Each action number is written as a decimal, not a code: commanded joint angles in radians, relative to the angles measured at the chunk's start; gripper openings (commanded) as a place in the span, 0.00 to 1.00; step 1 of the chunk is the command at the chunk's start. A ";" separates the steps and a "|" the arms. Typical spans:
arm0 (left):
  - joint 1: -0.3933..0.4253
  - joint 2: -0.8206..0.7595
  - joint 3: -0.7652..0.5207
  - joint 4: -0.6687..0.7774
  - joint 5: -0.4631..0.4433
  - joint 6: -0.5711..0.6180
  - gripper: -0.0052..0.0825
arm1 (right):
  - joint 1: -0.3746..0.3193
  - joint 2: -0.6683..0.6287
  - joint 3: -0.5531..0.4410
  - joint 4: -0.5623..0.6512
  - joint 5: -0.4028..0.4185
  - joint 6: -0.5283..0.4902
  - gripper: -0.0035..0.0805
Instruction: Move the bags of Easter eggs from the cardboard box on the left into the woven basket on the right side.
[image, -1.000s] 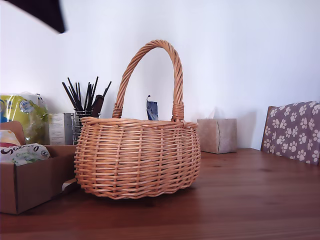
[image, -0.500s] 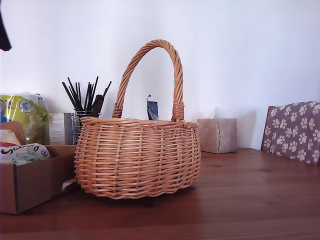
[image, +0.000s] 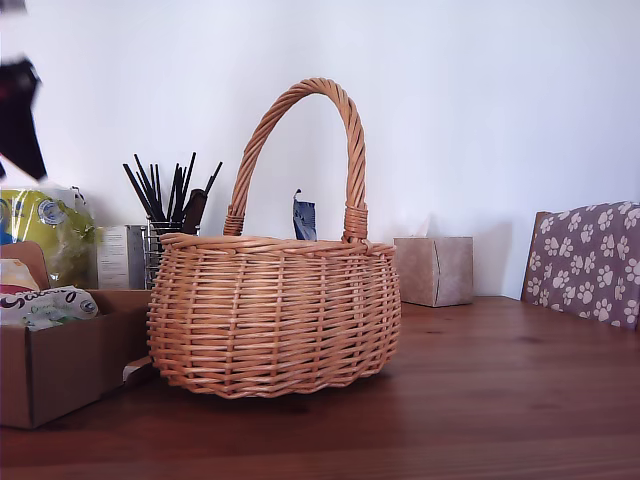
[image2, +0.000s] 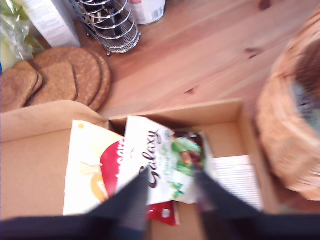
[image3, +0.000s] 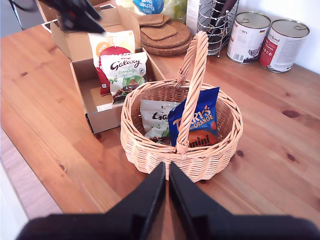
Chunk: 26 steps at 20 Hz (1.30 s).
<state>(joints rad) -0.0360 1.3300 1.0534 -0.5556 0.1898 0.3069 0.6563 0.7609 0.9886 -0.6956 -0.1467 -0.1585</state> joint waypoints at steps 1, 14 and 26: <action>0.003 0.056 -0.006 0.011 0.009 0.016 0.77 | 0.002 -0.006 0.001 0.006 0.000 0.001 0.05; 0.011 0.458 0.224 -0.050 -0.098 0.015 0.77 | 0.002 -0.006 0.001 0.006 0.000 0.001 0.05; -0.037 0.541 0.224 -0.138 0.028 -0.021 0.77 | 0.002 -0.006 0.001 0.006 0.000 0.000 0.05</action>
<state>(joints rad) -0.0525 1.8374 1.2842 -0.6838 0.2024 0.2928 0.6563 0.7609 0.9886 -0.6956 -0.1467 -0.1585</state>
